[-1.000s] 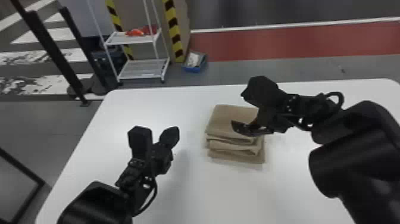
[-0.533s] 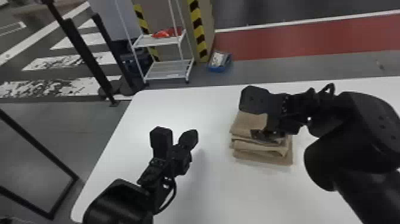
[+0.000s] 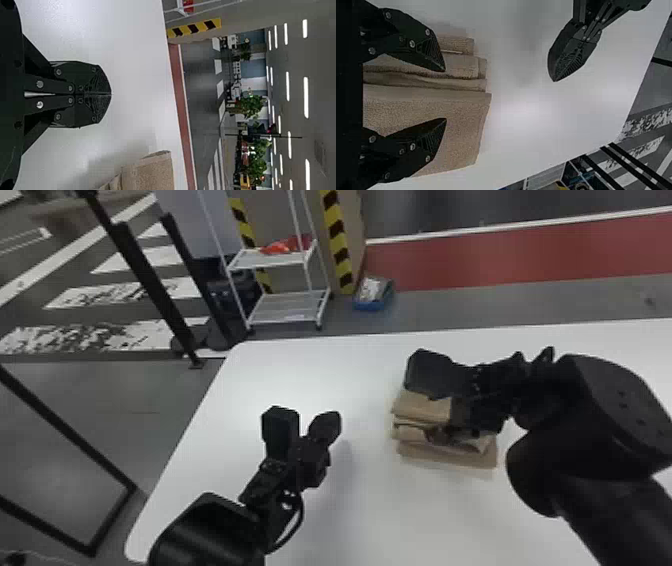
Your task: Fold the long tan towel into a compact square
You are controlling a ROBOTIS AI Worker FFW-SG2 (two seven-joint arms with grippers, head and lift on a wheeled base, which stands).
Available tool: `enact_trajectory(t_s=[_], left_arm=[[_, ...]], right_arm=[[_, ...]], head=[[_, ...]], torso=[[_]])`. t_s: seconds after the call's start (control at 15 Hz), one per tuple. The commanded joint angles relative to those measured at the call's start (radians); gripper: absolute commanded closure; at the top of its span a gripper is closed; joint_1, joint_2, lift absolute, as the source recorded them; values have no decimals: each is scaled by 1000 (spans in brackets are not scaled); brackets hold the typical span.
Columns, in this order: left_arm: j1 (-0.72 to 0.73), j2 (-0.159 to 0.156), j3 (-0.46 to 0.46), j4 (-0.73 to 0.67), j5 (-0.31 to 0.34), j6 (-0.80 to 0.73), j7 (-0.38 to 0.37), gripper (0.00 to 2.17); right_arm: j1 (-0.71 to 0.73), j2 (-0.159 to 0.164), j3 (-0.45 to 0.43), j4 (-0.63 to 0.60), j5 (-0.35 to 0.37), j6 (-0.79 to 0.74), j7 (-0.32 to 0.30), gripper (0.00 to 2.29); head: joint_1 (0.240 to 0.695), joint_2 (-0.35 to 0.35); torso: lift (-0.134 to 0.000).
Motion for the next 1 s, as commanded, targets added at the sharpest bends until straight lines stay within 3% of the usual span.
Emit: enact_trajectory(t_s=[0.0, 0.27, 0.93], left_arm=[[1, 1, 1, 0, 0, 0, 1, 2078], [17, 3, 1, -20, 0, 0, -2, 2078], [34, 3, 7, -46, 0, 0, -4, 2078]], right_arm=[[-5, 0, -1, 38, -3, -1, 0, 529], [-23, 6, 6, 87, 2, -1, -5, 529], [-32, 16, 2, 72, 9, 52, -12, 596]], head=[[695, 302], [695, 295], [695, 286]], torso=[[-125], [-125], [-125]])
